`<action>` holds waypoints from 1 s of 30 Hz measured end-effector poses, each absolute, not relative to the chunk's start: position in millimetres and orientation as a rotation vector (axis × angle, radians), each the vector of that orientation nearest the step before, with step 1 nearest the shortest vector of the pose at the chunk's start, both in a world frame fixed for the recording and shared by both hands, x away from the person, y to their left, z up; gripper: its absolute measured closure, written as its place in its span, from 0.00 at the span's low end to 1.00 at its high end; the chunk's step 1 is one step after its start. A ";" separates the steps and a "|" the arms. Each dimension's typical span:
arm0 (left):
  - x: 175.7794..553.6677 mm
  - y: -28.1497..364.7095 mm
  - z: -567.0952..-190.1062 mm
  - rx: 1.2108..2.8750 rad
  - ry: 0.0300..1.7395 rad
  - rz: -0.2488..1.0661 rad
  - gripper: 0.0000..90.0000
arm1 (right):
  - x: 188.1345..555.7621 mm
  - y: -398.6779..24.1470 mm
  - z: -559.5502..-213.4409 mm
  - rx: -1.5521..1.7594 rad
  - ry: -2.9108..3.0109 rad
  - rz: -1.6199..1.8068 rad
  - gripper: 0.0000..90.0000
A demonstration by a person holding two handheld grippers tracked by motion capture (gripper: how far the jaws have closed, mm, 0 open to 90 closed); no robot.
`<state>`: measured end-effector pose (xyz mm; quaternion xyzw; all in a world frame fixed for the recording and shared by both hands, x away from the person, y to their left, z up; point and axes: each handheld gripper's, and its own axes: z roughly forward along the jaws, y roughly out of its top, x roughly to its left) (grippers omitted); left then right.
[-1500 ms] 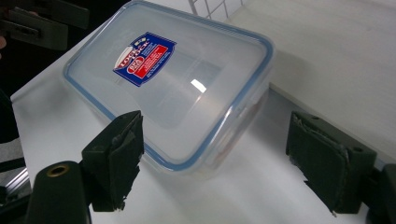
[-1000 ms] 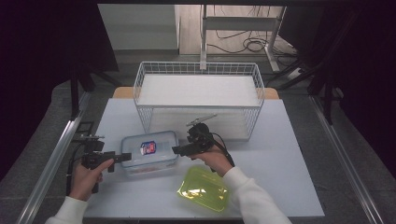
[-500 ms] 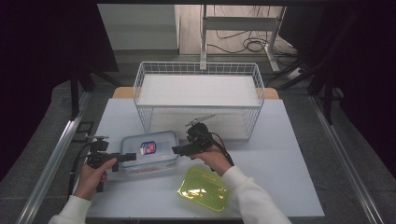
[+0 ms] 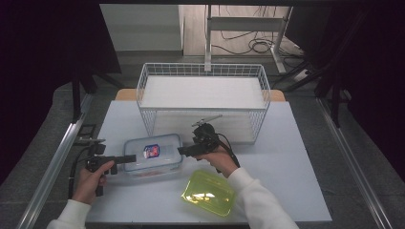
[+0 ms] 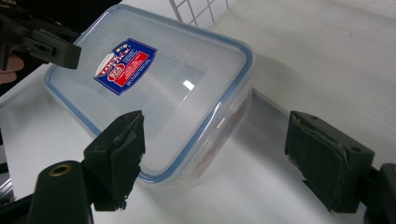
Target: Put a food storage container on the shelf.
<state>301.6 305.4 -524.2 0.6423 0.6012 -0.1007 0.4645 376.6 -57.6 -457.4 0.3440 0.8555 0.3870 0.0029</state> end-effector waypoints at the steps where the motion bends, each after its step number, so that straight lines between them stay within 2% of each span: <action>1: 301.4 305.8 -523.9 1.577 1.475 -0.250 0.30 | 376.9 -57.1 -457.7 1.079 2.682 1.212 0.23; 13: 299.2 309.1 -523.3 1.583 1.453 -0.240 0.34 | 393.7 -44.2 -457.4 1.137 2.744 1.236 0.23; 30: 296.3 308.7 -522.2 1.604 1.423 -0.214 0.34 | 414.3 -30.2 -494.6 1.279 2.919 1.263 0.22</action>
